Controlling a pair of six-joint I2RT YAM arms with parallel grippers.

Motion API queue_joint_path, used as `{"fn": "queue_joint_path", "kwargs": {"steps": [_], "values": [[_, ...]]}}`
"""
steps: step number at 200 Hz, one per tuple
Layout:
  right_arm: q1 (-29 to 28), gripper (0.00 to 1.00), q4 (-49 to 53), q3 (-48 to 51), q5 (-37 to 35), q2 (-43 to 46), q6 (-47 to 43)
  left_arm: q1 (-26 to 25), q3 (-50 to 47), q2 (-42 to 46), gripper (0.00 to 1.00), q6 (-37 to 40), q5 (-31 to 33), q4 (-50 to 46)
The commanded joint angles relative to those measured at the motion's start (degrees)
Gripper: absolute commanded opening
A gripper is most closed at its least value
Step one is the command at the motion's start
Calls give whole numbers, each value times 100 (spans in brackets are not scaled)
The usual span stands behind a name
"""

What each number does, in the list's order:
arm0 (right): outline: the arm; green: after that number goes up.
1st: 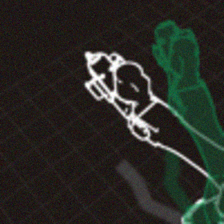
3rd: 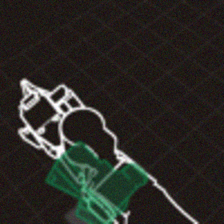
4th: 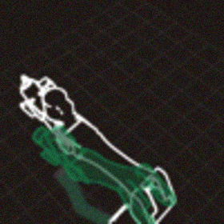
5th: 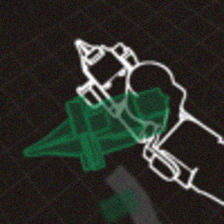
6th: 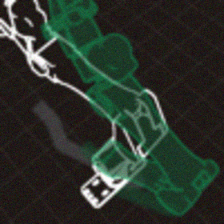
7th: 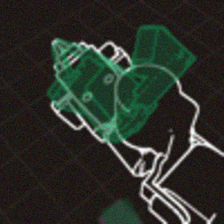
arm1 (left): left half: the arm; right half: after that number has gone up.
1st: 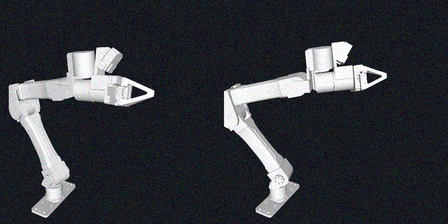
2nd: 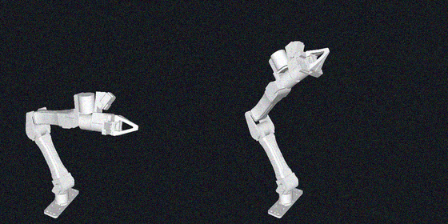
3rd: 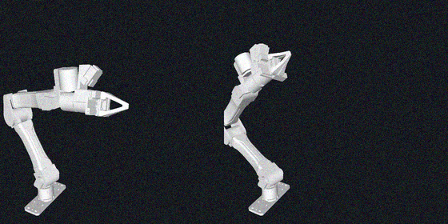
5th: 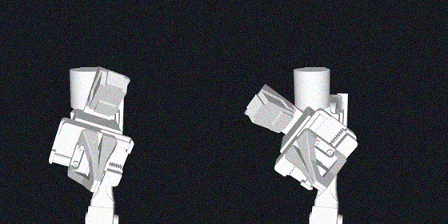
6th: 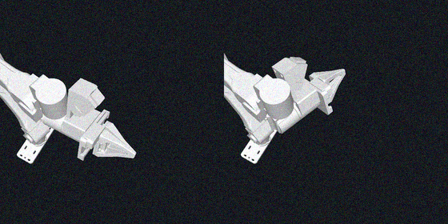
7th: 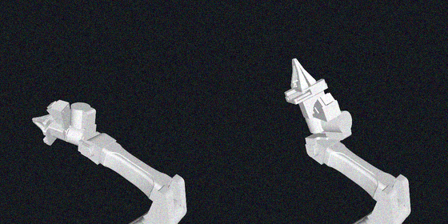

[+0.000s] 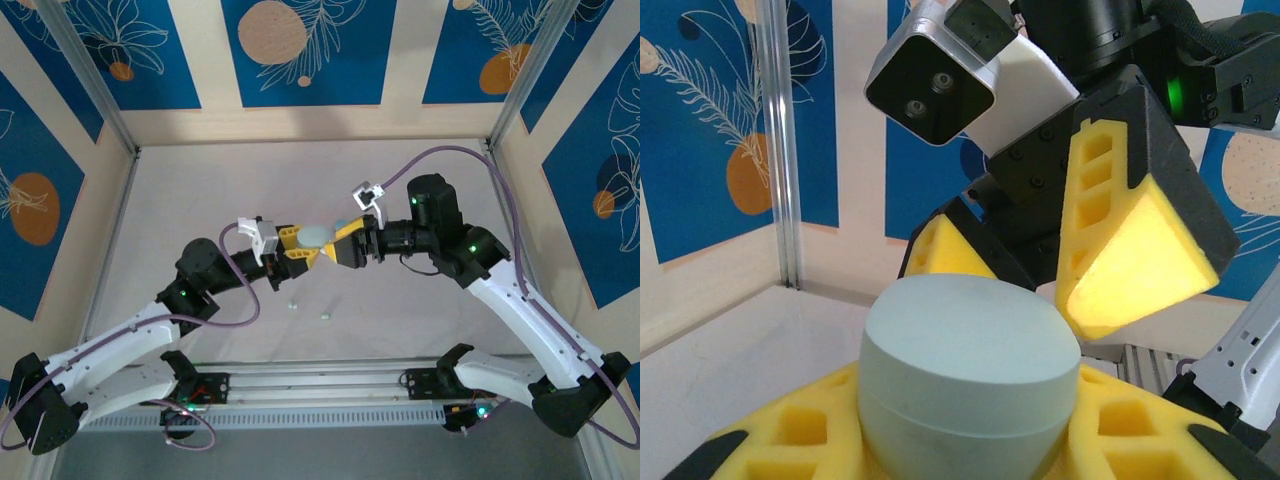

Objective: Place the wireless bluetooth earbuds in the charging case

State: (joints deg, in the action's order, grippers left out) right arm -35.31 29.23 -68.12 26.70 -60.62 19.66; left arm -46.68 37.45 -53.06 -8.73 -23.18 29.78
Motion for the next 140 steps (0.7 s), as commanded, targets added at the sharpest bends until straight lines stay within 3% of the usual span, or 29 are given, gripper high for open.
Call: {"fn": "queue_joint_path", "kwargs": {"steps": [1, 62, 140], "values": [[-59, 71, 25, -168, -84, -68, -128, -35, 227, -11, 29, -112, -199, 293], [-3, 70, -243, -231, -398, -169, 225, -35, 255, -19, 28, -104, -418, 251], [393, 70, -654, -213, 34, -319, 928, -36, 264, -6, 28, -93, -512, 142]]}}
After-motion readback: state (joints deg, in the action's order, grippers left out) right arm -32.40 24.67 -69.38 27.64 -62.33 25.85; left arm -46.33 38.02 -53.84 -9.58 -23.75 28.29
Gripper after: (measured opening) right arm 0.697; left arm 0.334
